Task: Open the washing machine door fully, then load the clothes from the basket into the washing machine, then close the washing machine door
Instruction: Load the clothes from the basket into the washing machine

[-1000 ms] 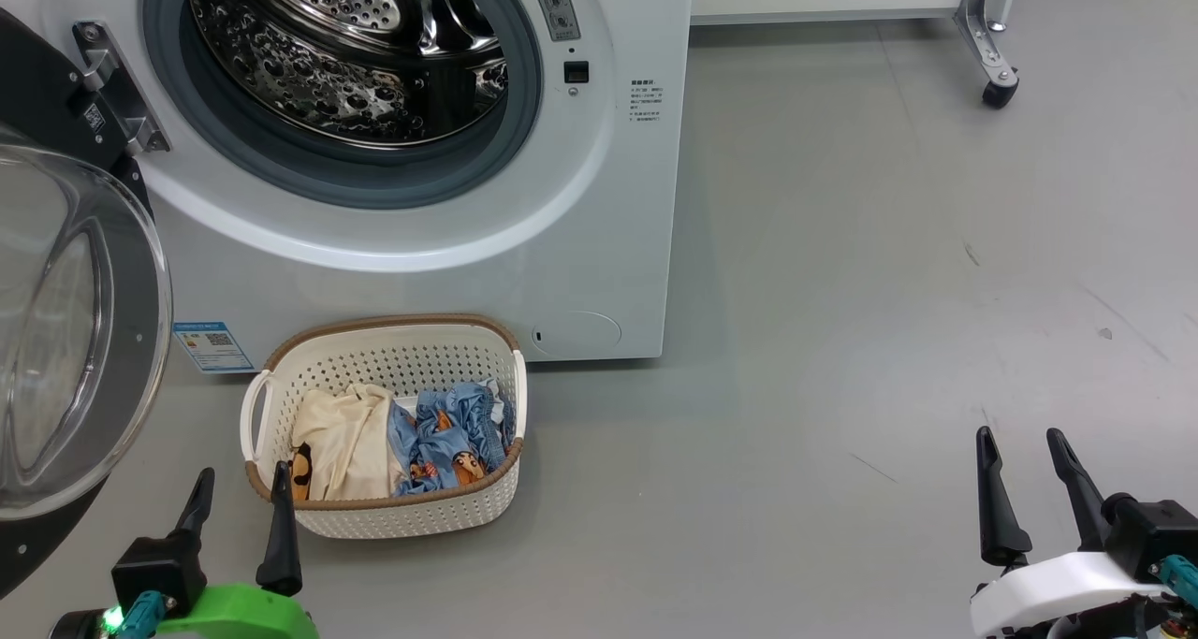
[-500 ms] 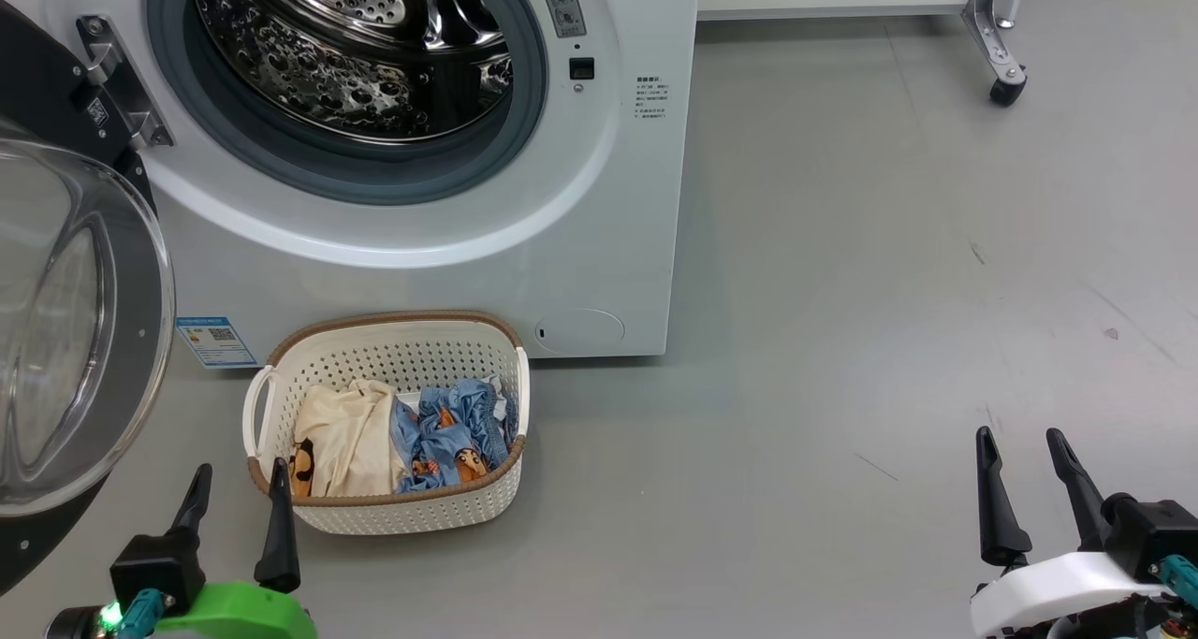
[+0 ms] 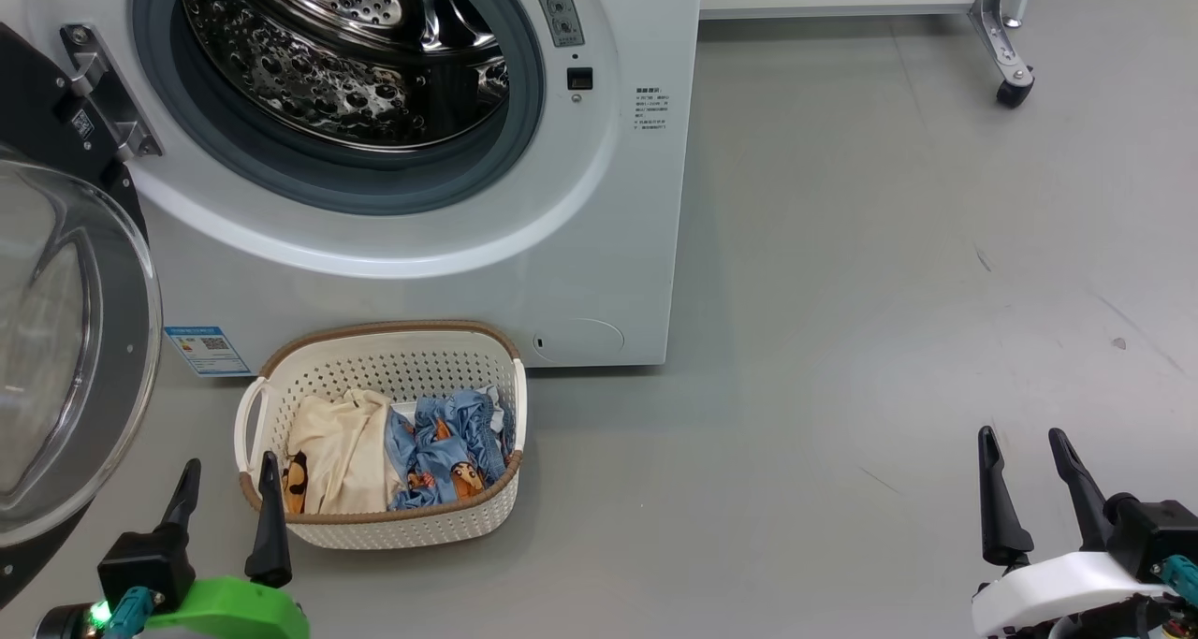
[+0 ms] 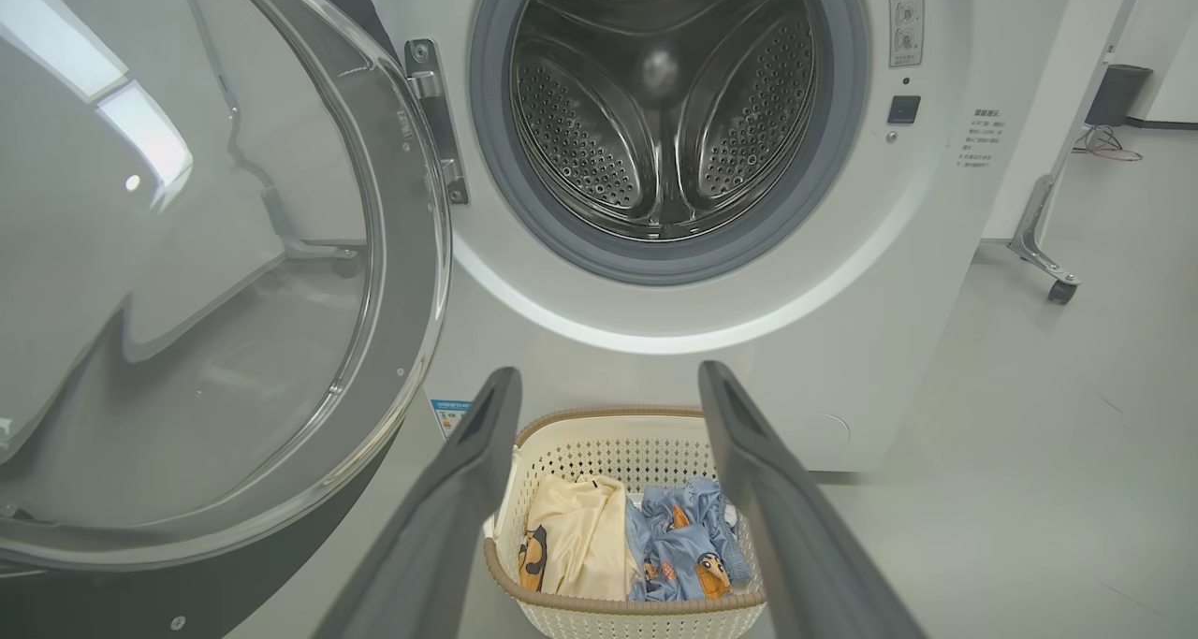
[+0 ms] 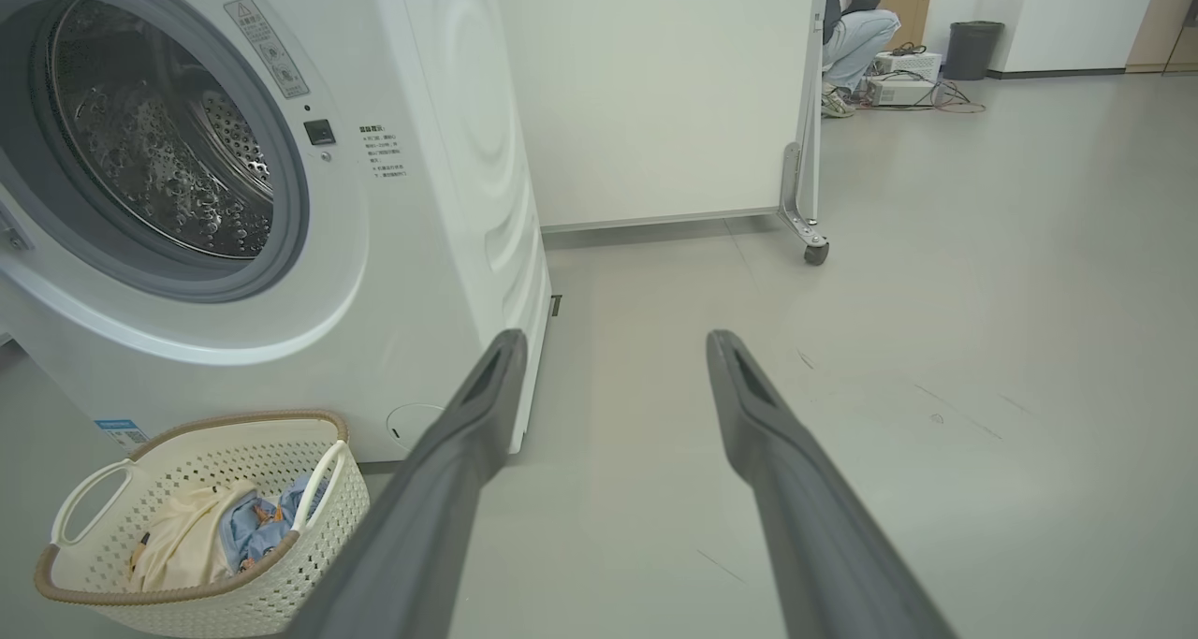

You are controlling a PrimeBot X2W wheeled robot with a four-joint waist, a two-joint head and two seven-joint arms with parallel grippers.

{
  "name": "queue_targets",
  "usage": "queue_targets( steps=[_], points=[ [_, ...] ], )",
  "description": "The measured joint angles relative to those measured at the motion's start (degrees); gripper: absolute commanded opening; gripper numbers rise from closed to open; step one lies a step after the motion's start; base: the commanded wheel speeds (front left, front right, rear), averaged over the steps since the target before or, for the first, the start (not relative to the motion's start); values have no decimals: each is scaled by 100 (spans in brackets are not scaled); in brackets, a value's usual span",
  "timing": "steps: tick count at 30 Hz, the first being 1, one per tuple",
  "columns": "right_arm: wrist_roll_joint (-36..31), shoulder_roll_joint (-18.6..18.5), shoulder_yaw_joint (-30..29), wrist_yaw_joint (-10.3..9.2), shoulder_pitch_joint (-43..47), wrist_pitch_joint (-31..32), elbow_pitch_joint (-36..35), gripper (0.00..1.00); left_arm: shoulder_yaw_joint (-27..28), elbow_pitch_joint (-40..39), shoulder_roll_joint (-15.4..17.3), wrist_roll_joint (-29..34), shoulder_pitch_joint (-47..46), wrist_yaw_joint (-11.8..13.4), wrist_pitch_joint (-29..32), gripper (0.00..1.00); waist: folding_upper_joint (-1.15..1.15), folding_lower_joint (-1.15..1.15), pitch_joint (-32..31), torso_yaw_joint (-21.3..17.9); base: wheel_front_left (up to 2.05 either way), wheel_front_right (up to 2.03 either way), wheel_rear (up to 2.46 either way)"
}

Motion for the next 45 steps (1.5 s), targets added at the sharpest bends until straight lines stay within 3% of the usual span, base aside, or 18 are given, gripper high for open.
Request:
queue_targets(
  steps=[23, 45],
  points=[
    [8, 8, -30, 0, -2, 0, 19, 100, 80, -47, -18, -8, -37, 43, 0, 100, 0, 0, 130, 52, 105, -105, 0],
    [27, 19, -29, 16, -2, 0, 69, 100, 60, 44, -33, -15, -36, 41, 0, 100, 0, 0, 169, 20, 24, -24, 0]
  ],
)
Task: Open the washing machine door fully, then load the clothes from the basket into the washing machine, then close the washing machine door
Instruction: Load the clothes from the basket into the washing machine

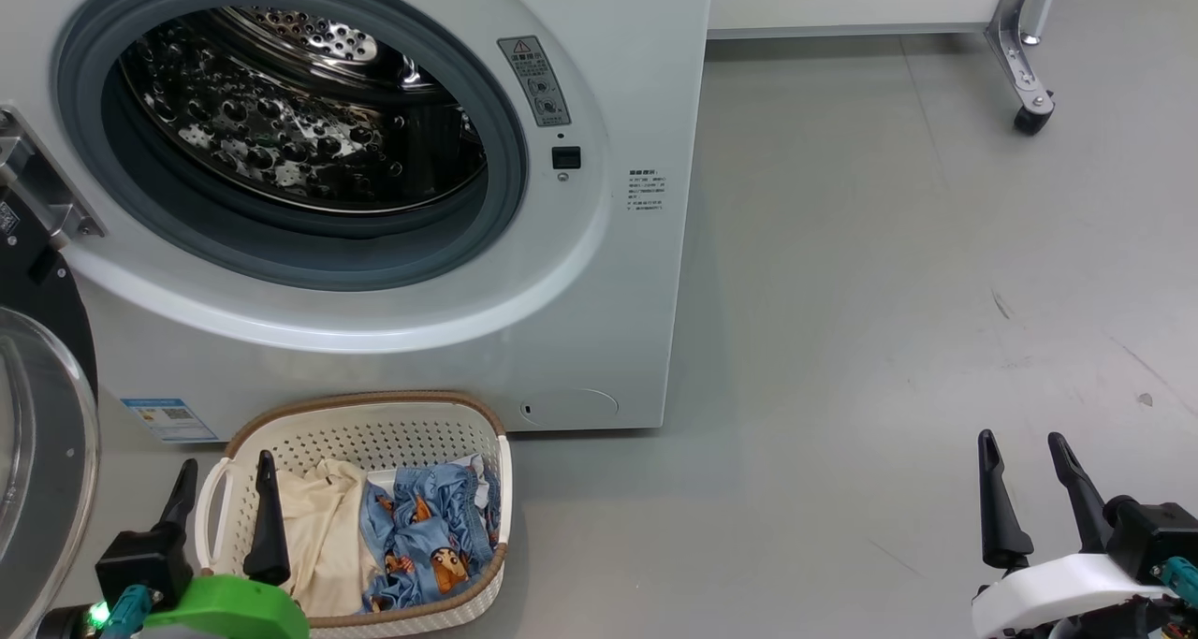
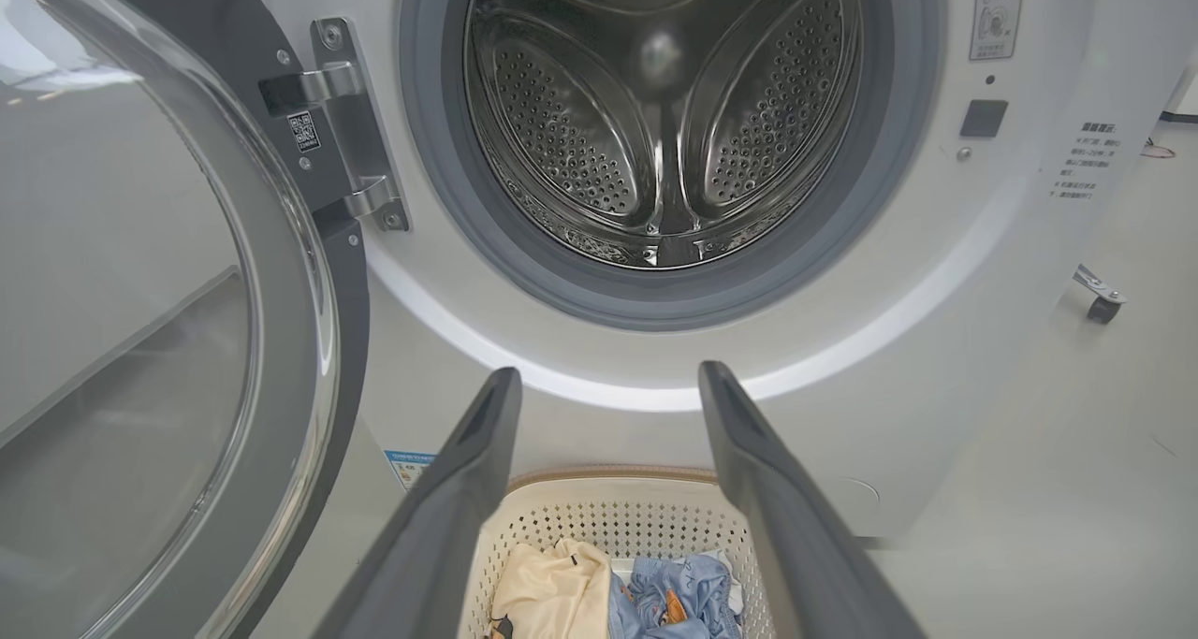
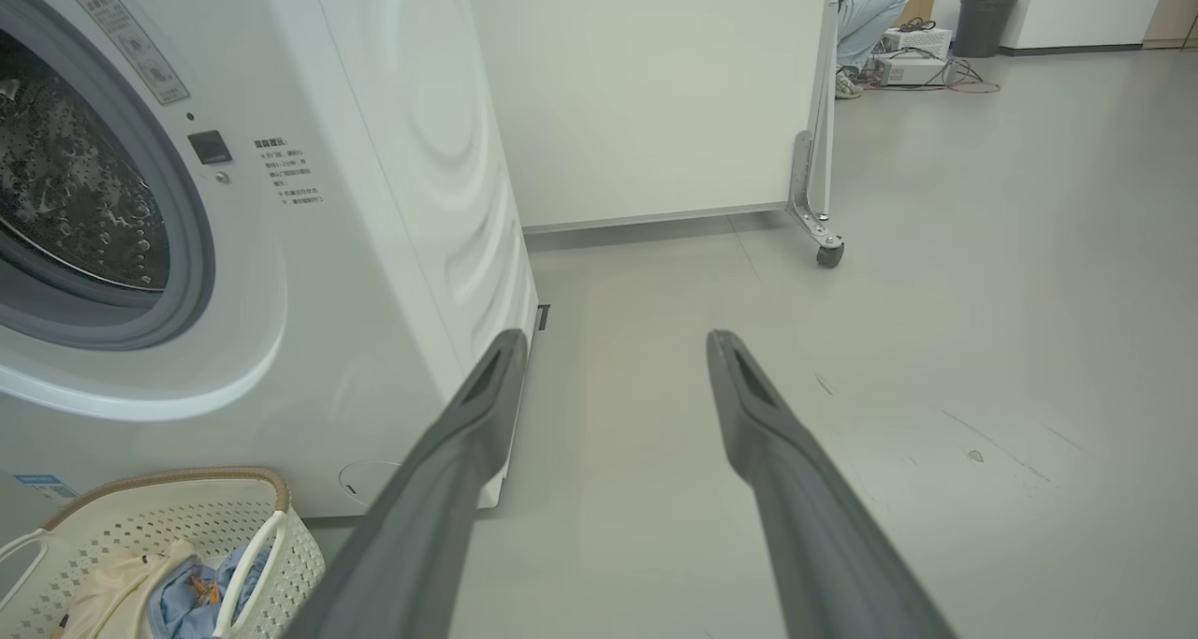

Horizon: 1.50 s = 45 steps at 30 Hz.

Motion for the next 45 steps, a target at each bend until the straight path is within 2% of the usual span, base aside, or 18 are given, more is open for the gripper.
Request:
queue_targets(
  steps=[10, 20, 45],
  points=[
    [0, 4, -15, 0, -2, 0, -26, 100, -42, 45, -4, -1, 2, -3, 0, 100, 0, 0, 56, -12, 0, 0, 0],
    [-3, 10, -43, -1, -101, 0, -174, 100, -47, 46, -9, -79, -23, -5, 0, 100, 0, 0, 406, -21, 0, 0, 0],
    [-21, 41, 275, 31, -824, 0, -376, 100, -93, 73, -5, -171, -1187, -54, -1, 100, 0, 0, 2136, -174, 0, 0, 0]
  ],
)
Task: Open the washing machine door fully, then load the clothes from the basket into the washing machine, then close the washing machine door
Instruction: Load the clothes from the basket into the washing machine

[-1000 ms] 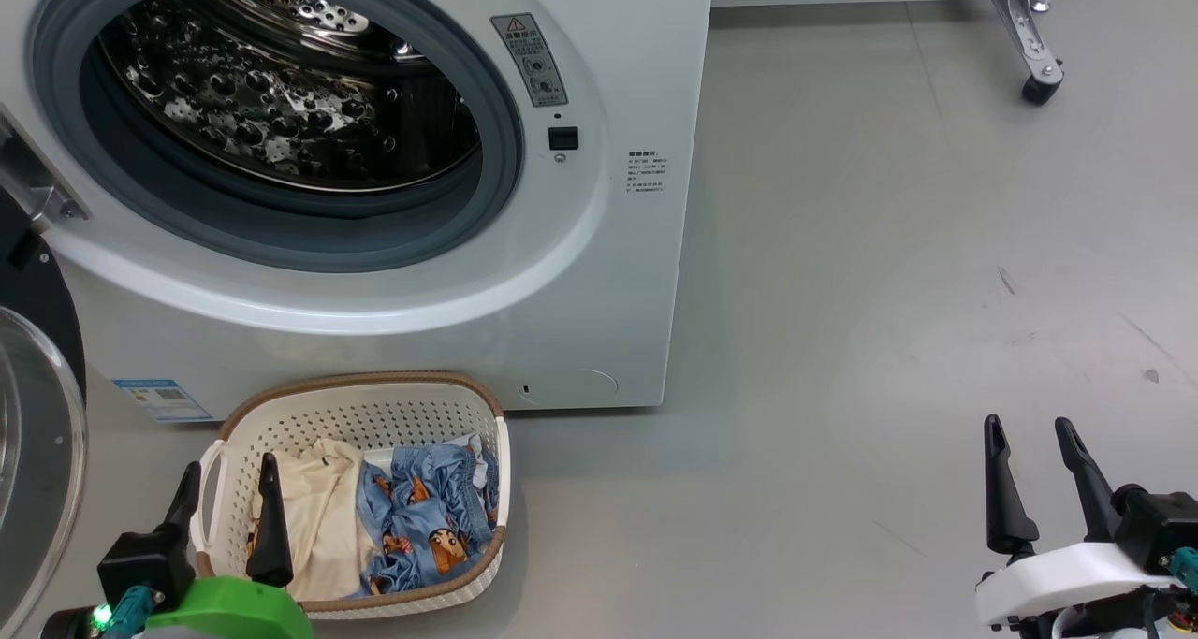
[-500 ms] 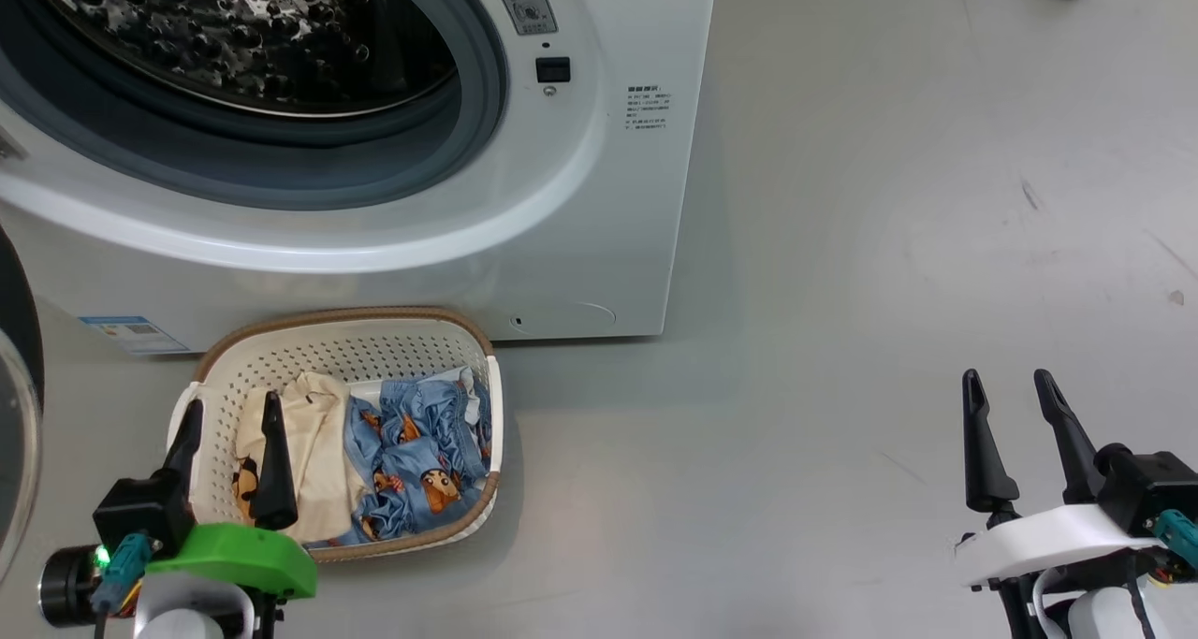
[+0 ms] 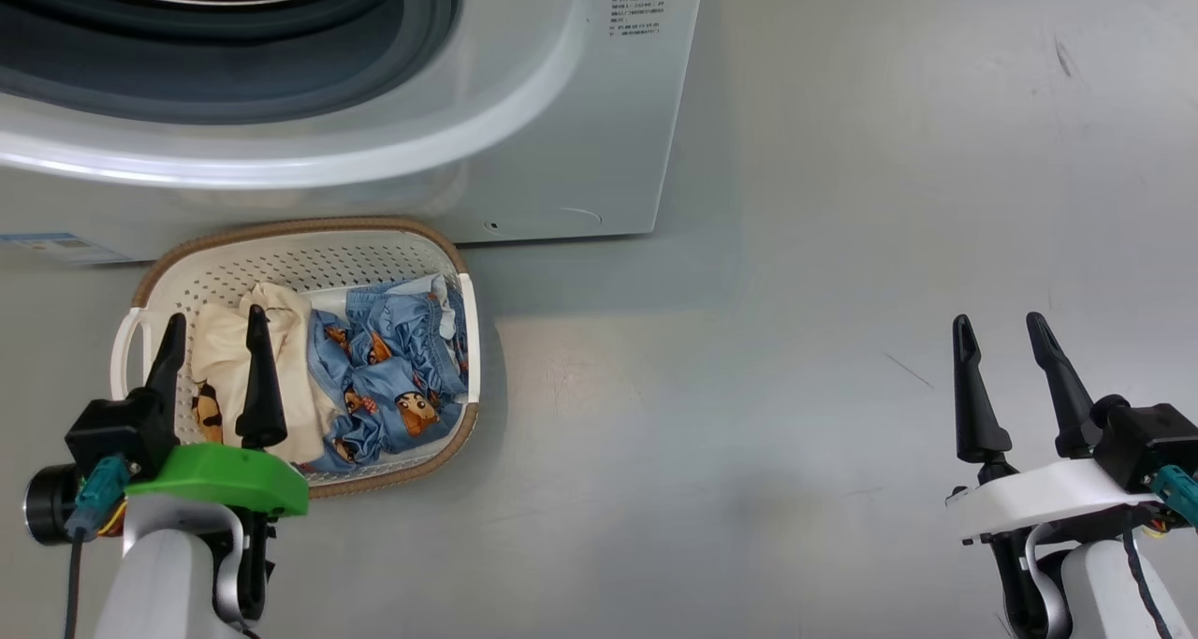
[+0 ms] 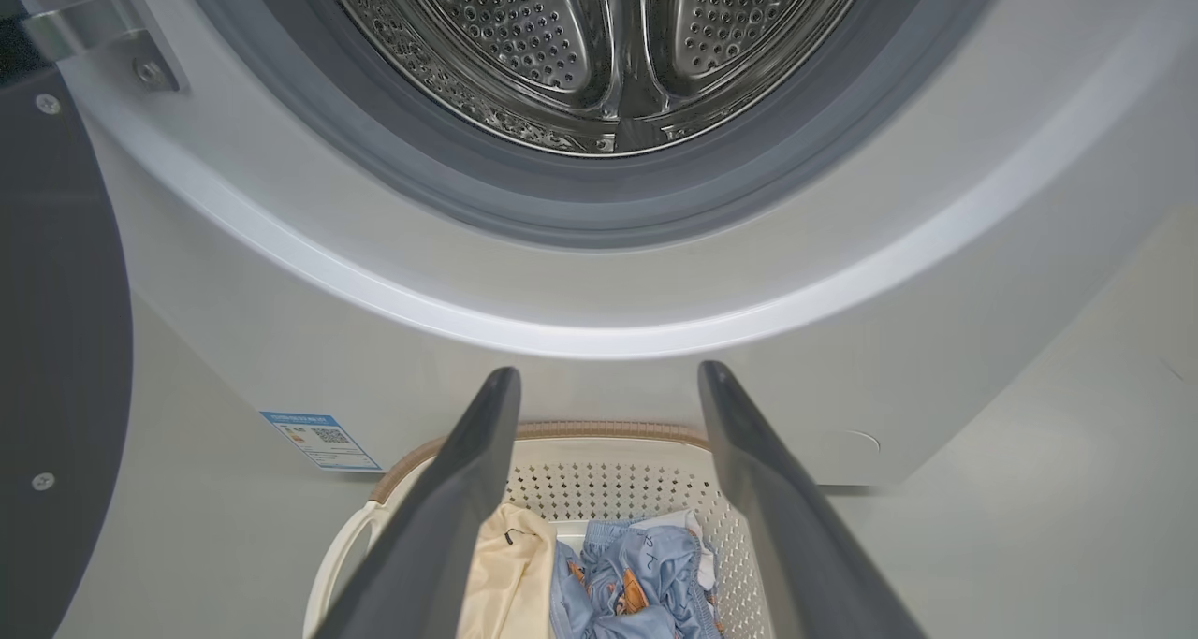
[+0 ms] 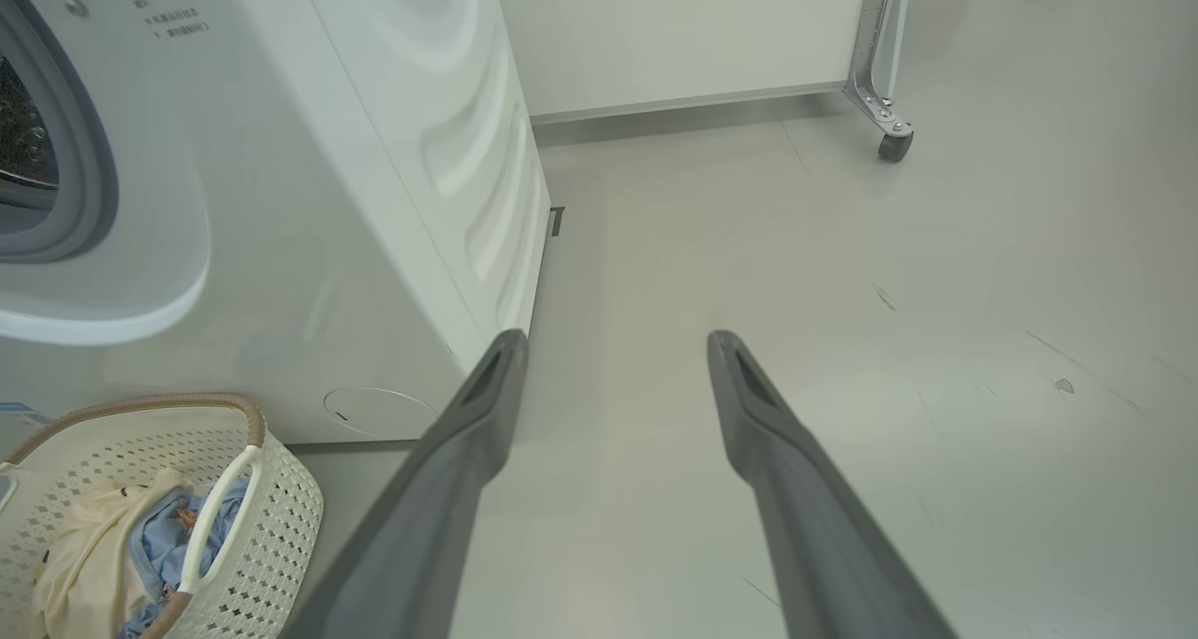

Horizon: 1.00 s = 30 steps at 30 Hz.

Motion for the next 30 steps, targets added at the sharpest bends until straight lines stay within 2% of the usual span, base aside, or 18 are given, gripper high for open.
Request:
queue_targets(
  steps=[20, 30],
  points=[
    [0, -7, 110, 1, -636, -16, -246, 100, 148, 584, 371, -213, -1354, -43, 287, 100, 0, 1, 1644, -211, 0, 0, 0],
    [8, 10, 157, 1, -1098, -18, -412, 100, 236, 1365, 943, 21, -1870, -8, 726, 100, 0, 1, 2464, -451, 0, 0, 0]
  ],
)
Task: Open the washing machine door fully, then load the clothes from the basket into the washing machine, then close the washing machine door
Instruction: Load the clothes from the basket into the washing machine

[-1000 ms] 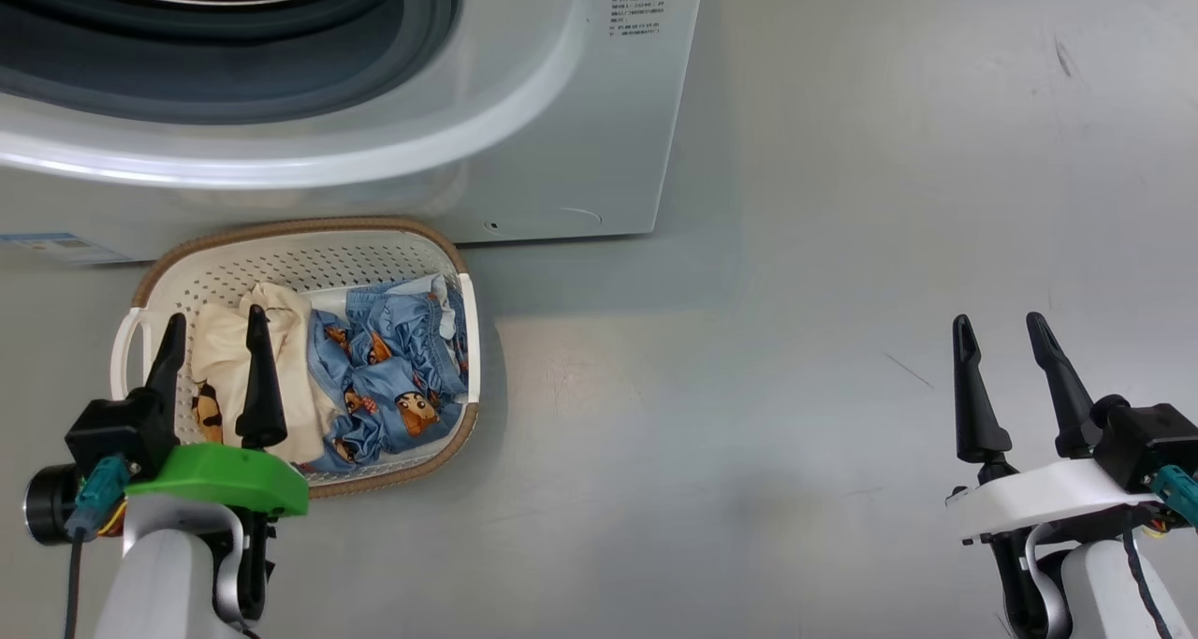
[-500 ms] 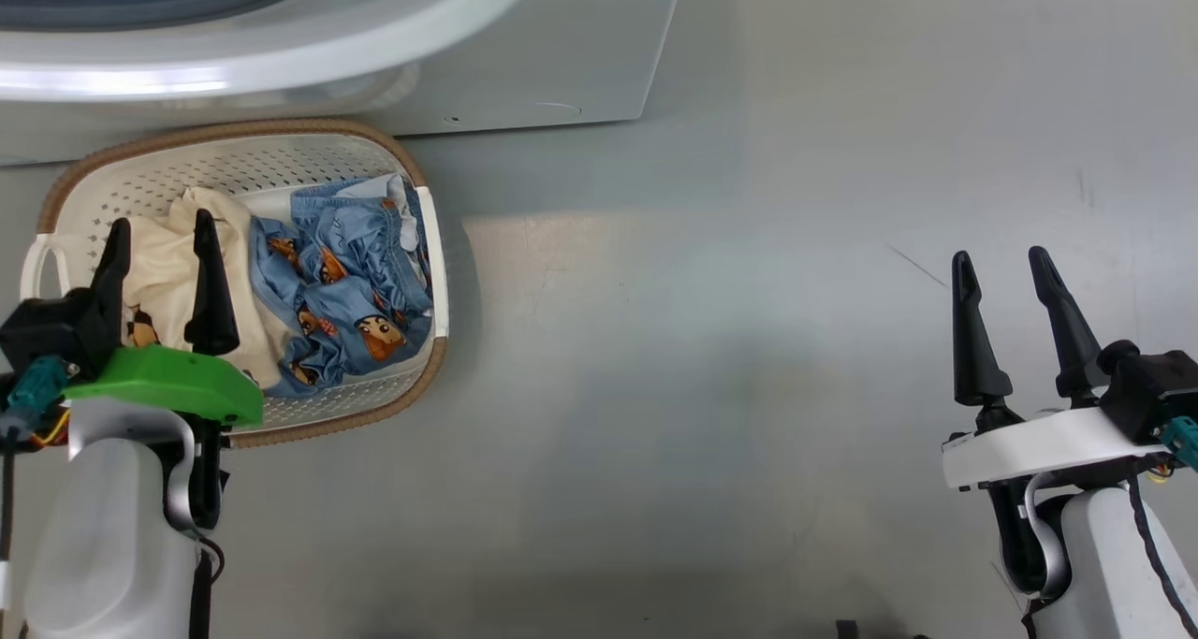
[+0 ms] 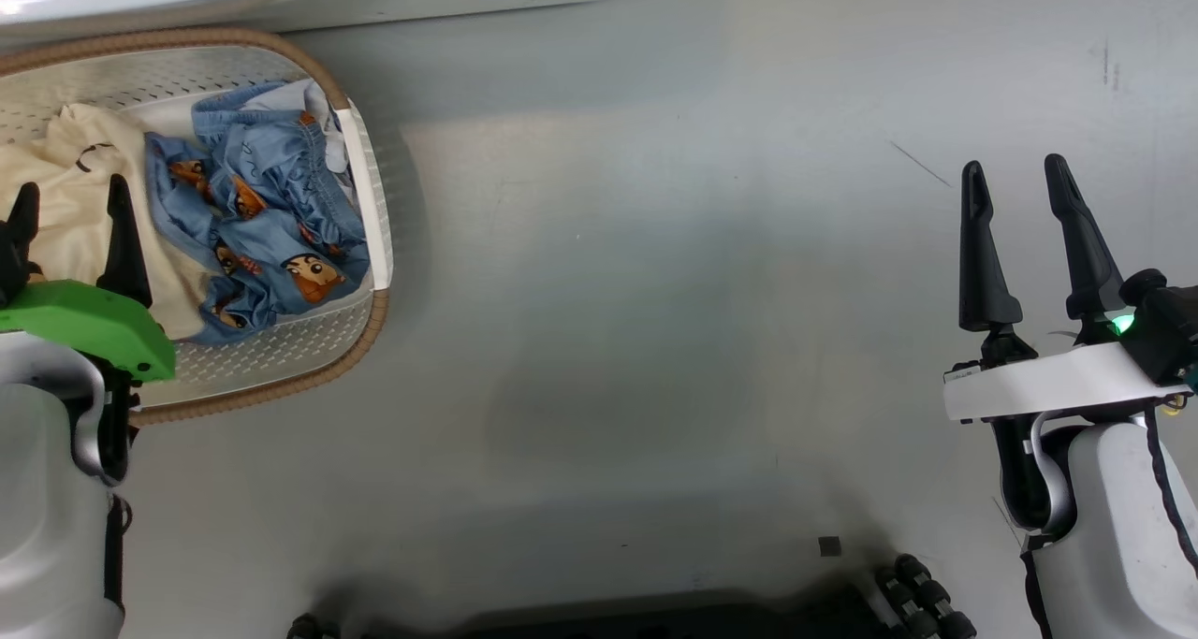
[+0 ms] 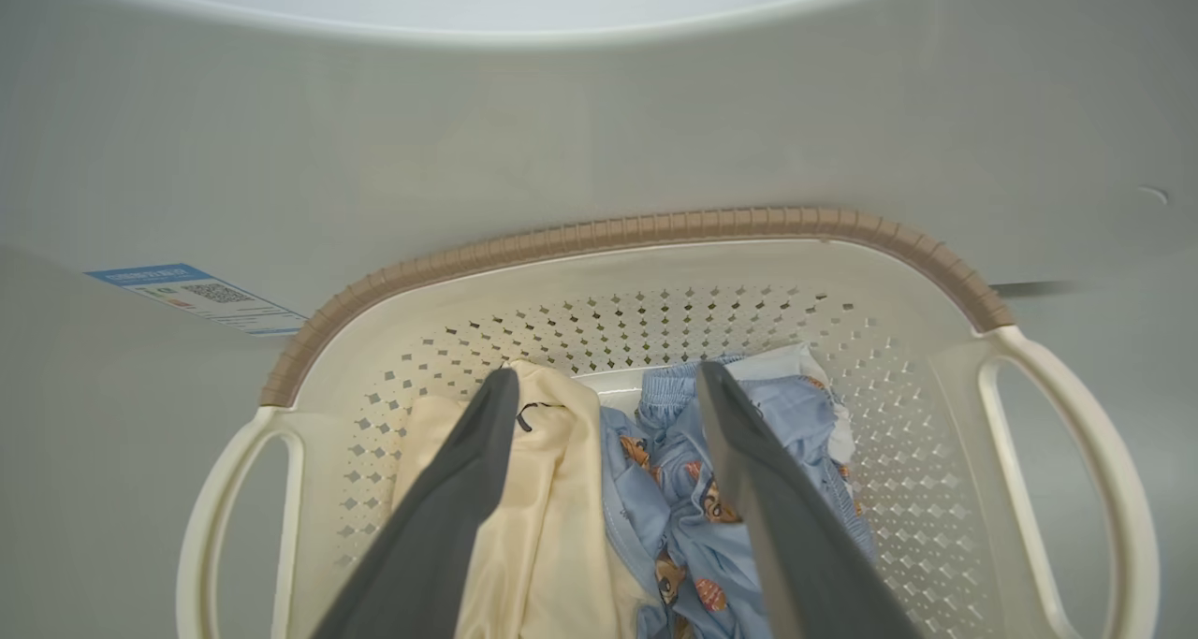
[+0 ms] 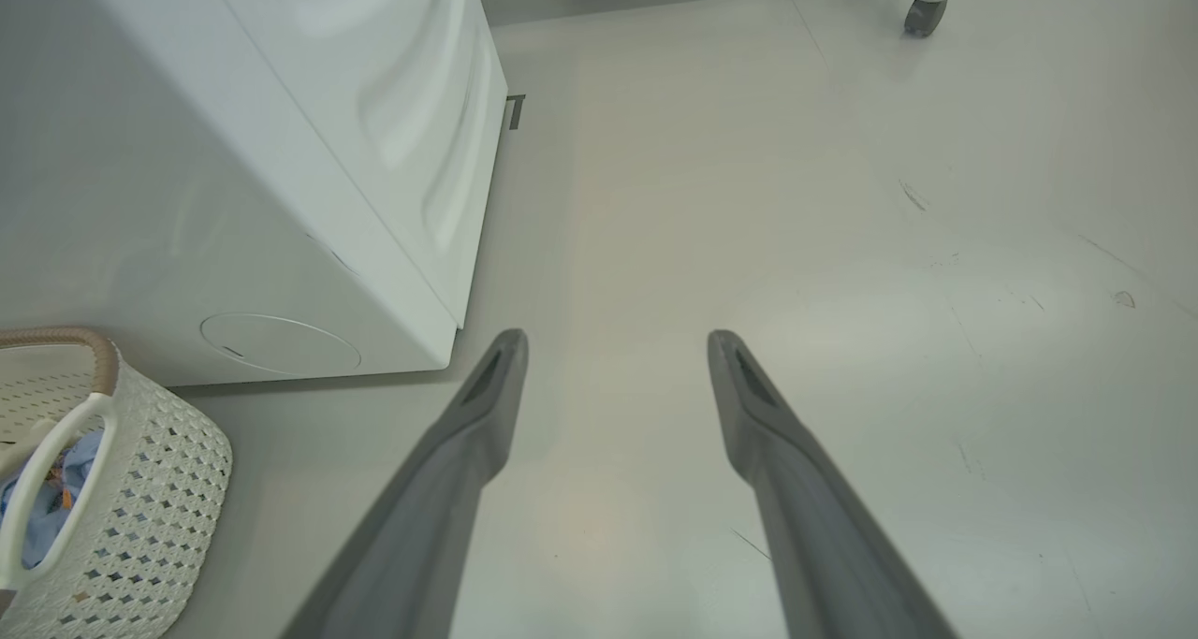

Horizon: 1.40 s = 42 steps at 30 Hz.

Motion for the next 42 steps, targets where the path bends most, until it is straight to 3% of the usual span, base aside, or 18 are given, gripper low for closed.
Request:
queue_targets(
  steps=[13, 26, 42],
  points=[
    [48, 92, -4, 0, -137, 0, -23, 100, -34, 699, 353, 367, -603, 323, 477, 100, 0, 0, 705, -300, 0, 0, 0],
    [91, 122, -7, 0, -258, 0, -16, 100, -124, 1308, 420, 736, -956, 962, 804, 100, 0, 0, 965, -414, 0, 0, 0],
    [98, 135, -23, 0, -258, 0, -5, 100, -109, 1851, 488, 832, -1385, 1102, 1179, 100, 0, -1, 1080, -489, 0, 0, 0]
  ],
)
